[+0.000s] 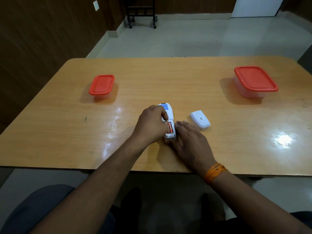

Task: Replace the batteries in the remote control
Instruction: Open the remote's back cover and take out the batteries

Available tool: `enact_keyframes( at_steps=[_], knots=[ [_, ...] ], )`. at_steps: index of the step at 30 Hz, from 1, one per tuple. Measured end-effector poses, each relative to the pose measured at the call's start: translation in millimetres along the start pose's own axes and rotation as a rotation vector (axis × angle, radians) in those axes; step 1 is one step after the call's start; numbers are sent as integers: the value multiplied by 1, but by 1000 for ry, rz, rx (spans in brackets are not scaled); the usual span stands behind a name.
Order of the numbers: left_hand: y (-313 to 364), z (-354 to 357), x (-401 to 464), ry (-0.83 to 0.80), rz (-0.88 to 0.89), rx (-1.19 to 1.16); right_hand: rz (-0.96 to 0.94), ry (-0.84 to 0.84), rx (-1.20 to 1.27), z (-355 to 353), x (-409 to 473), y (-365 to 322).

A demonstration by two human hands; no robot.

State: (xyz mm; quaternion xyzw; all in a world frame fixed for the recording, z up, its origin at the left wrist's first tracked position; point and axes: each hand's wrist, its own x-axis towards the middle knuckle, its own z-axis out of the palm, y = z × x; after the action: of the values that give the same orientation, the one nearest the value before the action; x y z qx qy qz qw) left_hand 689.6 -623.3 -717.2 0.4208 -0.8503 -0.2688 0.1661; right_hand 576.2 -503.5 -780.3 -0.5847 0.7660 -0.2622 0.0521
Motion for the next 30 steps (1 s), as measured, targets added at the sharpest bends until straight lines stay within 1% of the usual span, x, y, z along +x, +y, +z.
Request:
enact_keyframes(
  at_steps=[3, 5, 10, 12, 14, 17, 21, 23, 25, 27, 30],
  knots=[
    [3, 1, -6, 21, -10, -56, 8, 6, 1, -1, -1, 0],
    [5, 5, -10, 48, -12, -135, 9, 2, 1, -2, -1, -1],
    [5, 2, -10, 170, -76, -258, 15, -5, -7, -3, 0, -1],
    [2, -4, -9, 201, -84, -256, 17, 0, -3, -5, 0, -2],
    [-4, -9, -8, 171, -79, -204, 26, -11, -6, -9, 3, -4],
    [-11, -12, -8, 48, -89, -110, 49, 8, -8, -20, 10, -8],
    [-11, -9, -7, -49, -90, -33, 93, 95, 126, -28, 17, -10],
    [-11, -8, -6, -65, -89, -21, 68, 62, 173, -29, 22, -9],
    [-11, -9, -5, -74, -84, -9, 62, 1, 167, -32, 28, -7],
    [-12, -9, -4, -78, -79, -5, 33, -40, 113, -37, 35, -5],
    [-13, -9, -4, -73, -68, -10, -67, -100, -13, -45, 46, -5]
  ],
)
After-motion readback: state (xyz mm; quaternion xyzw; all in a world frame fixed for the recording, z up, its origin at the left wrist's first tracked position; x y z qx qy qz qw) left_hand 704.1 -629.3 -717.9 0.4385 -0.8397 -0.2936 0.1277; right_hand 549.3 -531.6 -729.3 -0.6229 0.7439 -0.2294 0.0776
